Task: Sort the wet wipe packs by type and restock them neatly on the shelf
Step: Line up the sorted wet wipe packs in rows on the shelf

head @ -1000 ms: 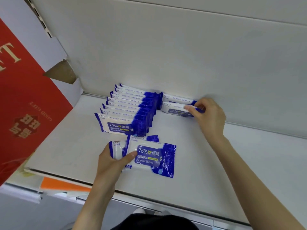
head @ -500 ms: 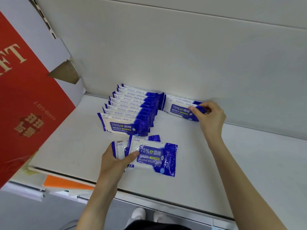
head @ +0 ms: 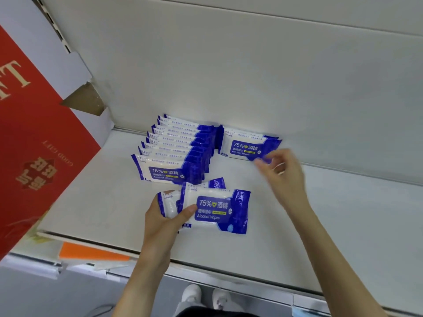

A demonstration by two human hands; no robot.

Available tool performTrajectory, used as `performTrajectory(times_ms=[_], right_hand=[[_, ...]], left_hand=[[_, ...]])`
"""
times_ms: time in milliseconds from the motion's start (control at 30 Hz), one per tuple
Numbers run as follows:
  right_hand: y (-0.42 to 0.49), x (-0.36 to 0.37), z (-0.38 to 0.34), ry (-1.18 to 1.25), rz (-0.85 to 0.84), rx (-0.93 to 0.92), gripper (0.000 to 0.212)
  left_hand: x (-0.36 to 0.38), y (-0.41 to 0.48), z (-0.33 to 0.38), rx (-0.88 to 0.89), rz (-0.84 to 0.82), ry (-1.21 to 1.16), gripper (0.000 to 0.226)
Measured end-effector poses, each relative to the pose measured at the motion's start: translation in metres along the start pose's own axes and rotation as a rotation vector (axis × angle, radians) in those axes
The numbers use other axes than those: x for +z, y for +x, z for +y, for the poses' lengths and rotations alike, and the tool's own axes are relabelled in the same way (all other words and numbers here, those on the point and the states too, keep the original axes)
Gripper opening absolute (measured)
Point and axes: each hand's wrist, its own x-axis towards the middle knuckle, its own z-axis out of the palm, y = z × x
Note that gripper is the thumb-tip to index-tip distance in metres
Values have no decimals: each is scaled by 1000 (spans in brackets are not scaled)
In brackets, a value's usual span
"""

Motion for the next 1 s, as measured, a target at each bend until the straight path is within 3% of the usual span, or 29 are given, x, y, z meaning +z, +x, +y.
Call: performTrajectory(times_ms=[67,100,233,433,600,667,833,1000], right_hand=[[-31,5,-2,5,-486,73,36],[-41,7,1,-25,-599,93,42],[-34,1,15,-10,-366,143,35],[12,-34,32,-150,-109,6,28],[33,-3,25,-318,17,-110,24],[38,15,23,-340,87,-121,33],[42,27,30,-227,236,-8,55],[30,2,43,60,280,39,46]], left_hand=[[11,-1,0,15,-24,-42,33],[17,-2,0,29,-33,-47,34],[26,0,4,85,-35,-22,28],[1,3,7,130,10,61,18],[-8,4,0,141,11,119,19],[-8,6,-2,158,-18,186,19],[-11,10,5,259,-97,597,28],[20,18,38,627,-53,1159,20]])
